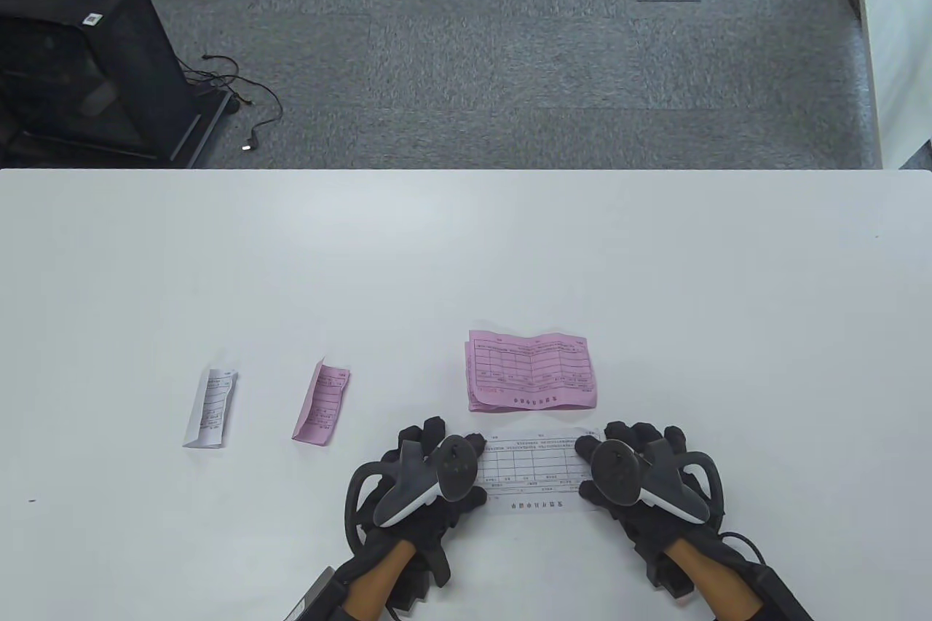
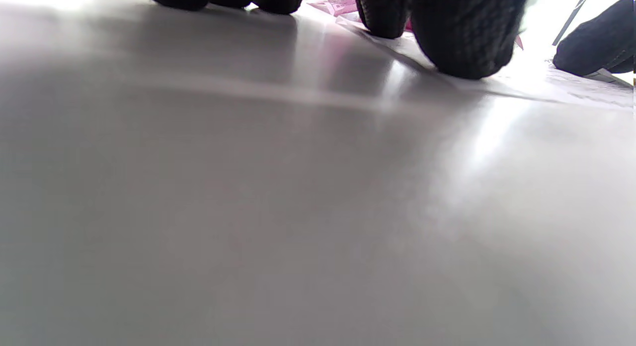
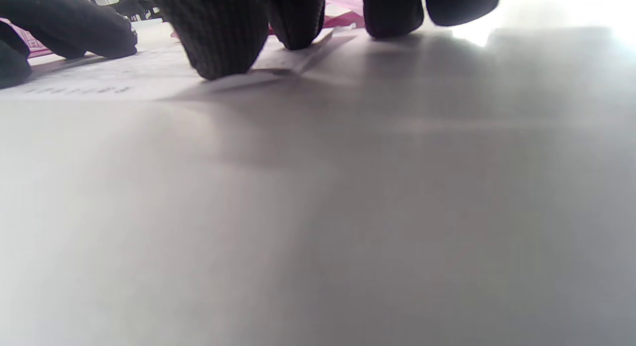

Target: Unfold folded invoices and stack

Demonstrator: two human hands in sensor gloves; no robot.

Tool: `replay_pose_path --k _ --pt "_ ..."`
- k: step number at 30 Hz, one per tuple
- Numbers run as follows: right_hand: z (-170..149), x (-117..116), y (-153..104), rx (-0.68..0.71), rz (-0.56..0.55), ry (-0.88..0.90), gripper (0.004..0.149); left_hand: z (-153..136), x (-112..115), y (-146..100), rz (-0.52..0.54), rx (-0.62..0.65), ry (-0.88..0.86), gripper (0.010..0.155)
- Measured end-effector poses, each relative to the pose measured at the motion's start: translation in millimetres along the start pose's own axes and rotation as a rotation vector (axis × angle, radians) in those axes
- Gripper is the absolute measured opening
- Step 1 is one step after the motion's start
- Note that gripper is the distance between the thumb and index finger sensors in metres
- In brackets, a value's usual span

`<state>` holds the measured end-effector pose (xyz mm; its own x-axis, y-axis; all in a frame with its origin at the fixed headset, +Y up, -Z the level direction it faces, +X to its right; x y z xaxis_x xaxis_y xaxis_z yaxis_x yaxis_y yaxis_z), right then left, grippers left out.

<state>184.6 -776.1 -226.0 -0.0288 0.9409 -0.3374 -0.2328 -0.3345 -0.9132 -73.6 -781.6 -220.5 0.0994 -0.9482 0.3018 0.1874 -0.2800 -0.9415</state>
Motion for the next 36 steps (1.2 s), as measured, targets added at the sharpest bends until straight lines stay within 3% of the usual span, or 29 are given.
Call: replay_pose_path --k 11,17,22,27,36 --pt "-7.1 -0.6 2.5 0.021 0.023 0.088 0.065 -6.6 -0.6 1.2 -0.01 -0.005 -0.035 0.075" --pt "-28.9 1.9 6.8 -0.007 -0.002 0.379 0.074 -7.4 -0.7 1.5 -0.013 0.0 -0.029 0.075" --pt "-19.4 -2.7 10.4 -0.055 0.003 0.286 0.081 -7.7 -0.8 1.4 -0.014 0.002 -0.025 0.075" --pt "-7.8 -5.4 9.9 -0.086 0.032 0.152 0.077 -7.5 -0.7 1.2 -0.015 0.003 -0.024 0.075" --pt "-7.4 -9.4 5.6 -0.142 0.025 0.302 0.053 -6.5 -0.1 0.5 -0.017 0.005 -0.018 0.075"
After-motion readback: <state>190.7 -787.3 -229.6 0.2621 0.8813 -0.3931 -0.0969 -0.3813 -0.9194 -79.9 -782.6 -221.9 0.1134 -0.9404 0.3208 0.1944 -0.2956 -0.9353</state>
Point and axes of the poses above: the tracker on the back of each hand, its own z axis roughly to the thumb side, its own y axis roughly from the wrist to the fingertips, x = y × z, the point moved 1 cm from there along y, roughly from the wrist to the fingertips, and after that the axes turned 6 degrees about z, right-handed, at the moved point
